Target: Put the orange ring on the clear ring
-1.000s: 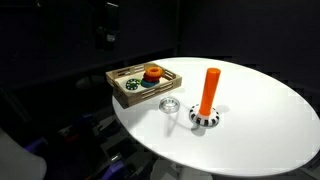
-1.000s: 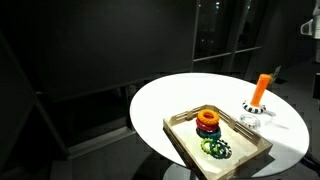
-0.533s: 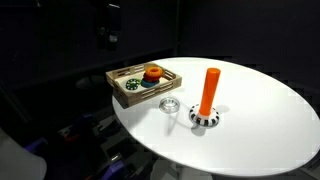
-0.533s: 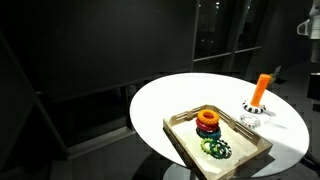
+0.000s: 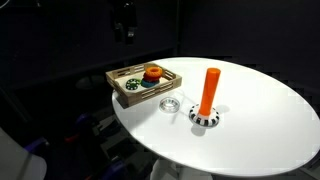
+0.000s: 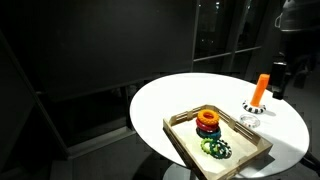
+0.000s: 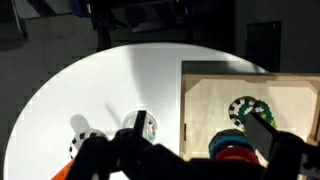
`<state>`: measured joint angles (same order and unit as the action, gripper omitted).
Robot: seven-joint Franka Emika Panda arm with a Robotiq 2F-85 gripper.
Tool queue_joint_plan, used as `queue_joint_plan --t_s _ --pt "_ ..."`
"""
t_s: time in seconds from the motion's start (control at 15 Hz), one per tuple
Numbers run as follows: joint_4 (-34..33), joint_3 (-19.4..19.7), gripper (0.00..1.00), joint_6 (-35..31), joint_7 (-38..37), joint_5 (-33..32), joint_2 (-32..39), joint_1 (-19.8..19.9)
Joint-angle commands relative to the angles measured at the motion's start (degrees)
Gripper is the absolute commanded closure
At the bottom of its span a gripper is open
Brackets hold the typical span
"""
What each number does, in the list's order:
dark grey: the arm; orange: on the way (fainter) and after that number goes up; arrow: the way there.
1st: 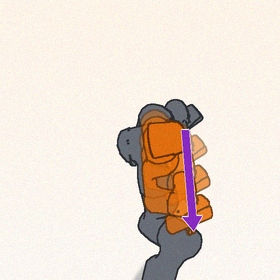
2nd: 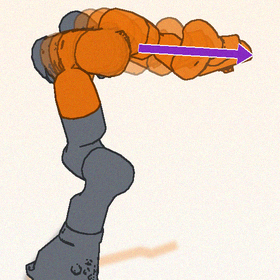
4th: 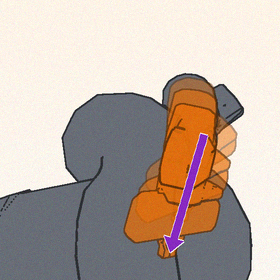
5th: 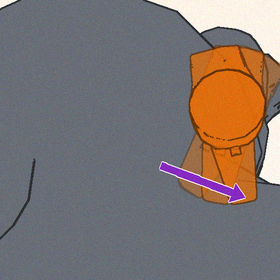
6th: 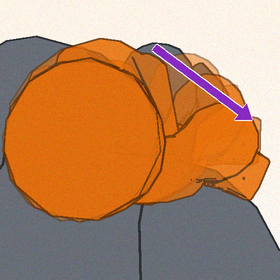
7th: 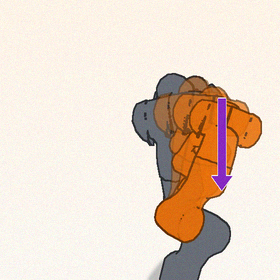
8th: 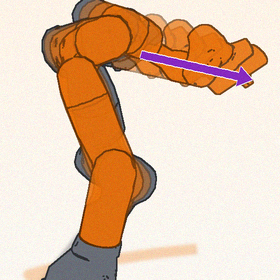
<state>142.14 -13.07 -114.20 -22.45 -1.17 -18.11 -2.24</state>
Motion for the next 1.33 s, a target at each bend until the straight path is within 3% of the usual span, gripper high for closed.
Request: queue_joint_plan --t_s 0.0,0.6,1.27 --pt "-6.10 0.32 0.00 -2.45 -3.99 0.34 6.34 -0.70" --pt "-12.18 2.02 0.00 -15.22 -12.16 -0.20 18.33 -1.93" --pt "-10.88 3.99 0.00 -19.20 -9.97 0.86 19.32 -3.28"
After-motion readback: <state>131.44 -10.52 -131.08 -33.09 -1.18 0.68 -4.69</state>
